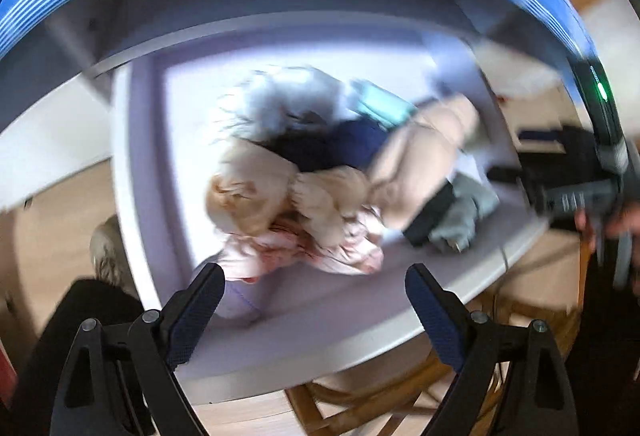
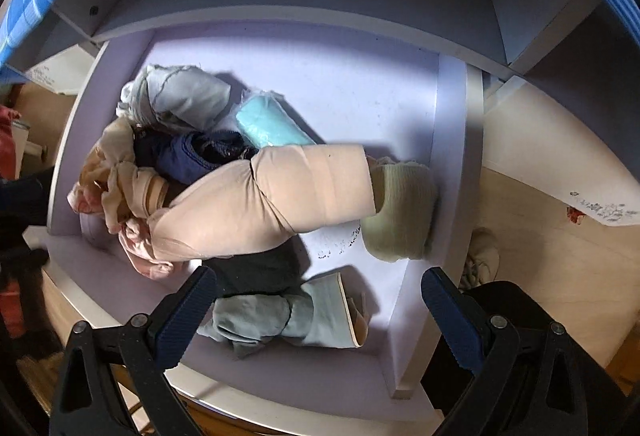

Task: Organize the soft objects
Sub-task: 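Lower the right tool into the drawer toward the beige stocking bundle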

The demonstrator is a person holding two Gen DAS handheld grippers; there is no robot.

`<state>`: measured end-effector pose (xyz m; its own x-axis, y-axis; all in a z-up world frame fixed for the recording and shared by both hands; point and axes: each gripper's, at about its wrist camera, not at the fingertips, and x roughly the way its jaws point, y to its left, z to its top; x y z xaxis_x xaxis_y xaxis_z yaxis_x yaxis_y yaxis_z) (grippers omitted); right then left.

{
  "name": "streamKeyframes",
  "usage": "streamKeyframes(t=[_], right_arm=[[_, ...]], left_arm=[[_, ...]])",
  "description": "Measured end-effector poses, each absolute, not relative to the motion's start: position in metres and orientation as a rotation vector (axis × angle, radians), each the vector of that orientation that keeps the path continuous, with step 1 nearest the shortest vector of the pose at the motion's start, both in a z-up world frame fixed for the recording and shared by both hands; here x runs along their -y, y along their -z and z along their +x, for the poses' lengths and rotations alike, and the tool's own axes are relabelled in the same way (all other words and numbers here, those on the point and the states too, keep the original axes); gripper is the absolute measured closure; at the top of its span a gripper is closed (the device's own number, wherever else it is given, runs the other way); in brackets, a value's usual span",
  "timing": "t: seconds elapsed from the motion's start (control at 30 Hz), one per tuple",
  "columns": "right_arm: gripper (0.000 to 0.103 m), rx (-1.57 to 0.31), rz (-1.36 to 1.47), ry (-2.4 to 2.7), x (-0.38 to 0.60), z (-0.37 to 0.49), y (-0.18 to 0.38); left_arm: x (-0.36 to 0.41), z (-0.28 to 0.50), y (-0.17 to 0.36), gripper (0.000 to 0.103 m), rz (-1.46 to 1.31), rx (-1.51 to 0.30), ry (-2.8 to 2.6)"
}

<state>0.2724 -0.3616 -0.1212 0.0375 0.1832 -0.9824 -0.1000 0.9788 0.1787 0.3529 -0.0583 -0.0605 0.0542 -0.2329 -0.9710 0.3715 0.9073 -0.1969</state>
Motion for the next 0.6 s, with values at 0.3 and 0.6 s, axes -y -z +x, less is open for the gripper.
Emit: streamKeyframes(t=[0.3, 0.6], right_arm=[[0.0, -1.557, 0.091, -0.234, 0.352, 0.266, 0.125], [0.0, -1.577, 0.204, -0.25, 0.344, 0.269, 0.129]], left_arm=[[0.044, 0.328, 0.056, 0.01, 0.111, -1.336, 0.17], [0.032, 0.328, 0.044, 0.01, 0.085, -1.245, 0.096]])
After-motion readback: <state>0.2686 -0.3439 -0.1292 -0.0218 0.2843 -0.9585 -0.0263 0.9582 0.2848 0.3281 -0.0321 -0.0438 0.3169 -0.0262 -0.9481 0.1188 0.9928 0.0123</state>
